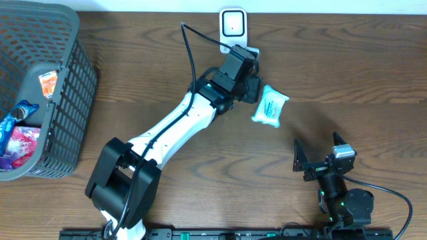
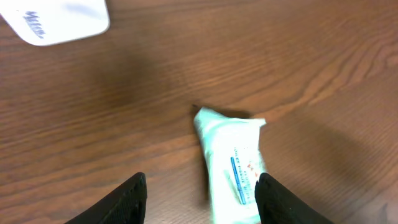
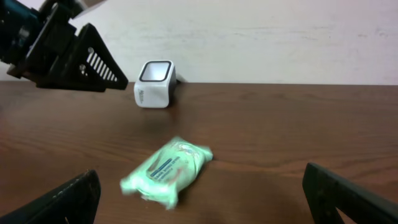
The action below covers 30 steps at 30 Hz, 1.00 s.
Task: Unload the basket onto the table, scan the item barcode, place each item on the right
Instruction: 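Carry the wipes pack to the scanner and drop it on the table, then reach the left gripper into the basket and grasp the pink-purple pack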
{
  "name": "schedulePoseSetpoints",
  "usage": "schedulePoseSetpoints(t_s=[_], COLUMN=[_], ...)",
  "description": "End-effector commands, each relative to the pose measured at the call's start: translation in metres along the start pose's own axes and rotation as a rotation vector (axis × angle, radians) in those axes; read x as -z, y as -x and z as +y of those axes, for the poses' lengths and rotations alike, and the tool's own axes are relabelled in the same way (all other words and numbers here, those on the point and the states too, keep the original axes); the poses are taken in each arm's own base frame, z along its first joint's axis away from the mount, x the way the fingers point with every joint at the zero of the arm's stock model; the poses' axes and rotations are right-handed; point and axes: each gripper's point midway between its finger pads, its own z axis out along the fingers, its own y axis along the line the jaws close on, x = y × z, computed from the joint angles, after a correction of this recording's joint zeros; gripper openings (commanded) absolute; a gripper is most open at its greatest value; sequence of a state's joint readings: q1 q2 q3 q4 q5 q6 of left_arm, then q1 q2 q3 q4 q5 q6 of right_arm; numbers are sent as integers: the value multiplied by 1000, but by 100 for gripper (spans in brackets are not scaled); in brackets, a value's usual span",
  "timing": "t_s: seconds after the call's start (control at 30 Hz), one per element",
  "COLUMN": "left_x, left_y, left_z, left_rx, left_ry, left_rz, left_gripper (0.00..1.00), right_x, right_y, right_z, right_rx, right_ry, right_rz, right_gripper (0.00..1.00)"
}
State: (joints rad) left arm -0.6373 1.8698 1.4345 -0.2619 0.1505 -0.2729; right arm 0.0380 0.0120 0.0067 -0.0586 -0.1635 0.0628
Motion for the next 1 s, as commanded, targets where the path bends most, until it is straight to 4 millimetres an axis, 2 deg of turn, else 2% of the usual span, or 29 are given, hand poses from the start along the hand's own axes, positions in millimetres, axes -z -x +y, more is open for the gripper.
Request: schedulePoseSetpoints(t_s=[0.0,0.1,0.2,0.33,0.47,0.57,0.67,0.77,0.8,0.87,0.97], left_x=[42,77,119,196,279,340,381,399,400,401,404], left_y=[38,60,80,100,96,78,48,8,-6,-32,-74], left_z=[9,26,56,133,212,271,319,359,371,390,420], left_rx=[8,-17,-1,105,236,349,458,569,605,677,894], left_ry=[9,36,96,329,585,798,948,1047,1072,1107,1188], left_rz=[-114,-180,-253,-381,-484,-538,-532,-448,-409,-341,-304], left_gripper=[57,57,57,57,57,58,62,65,68,81,86], right_x=[0,0,0,0,0,0,0,0,0,0,0], right_y=[-1,0,-1,-1,0,-1,-1,-1,-1,-1,-1], right_z=[1,1,1,1,1,1,1,1,1,1,1], right_rx=[9,9,9,8,9,9,9,9,9,9,9], right_ry=[4,4,4,4,4,4,4,4,4,4,4], right_rz=[1,0,1,1,0,1,1,1,1,1,1], right_gripper=[99,99,99,99,99,99,99,99,98,99,99])
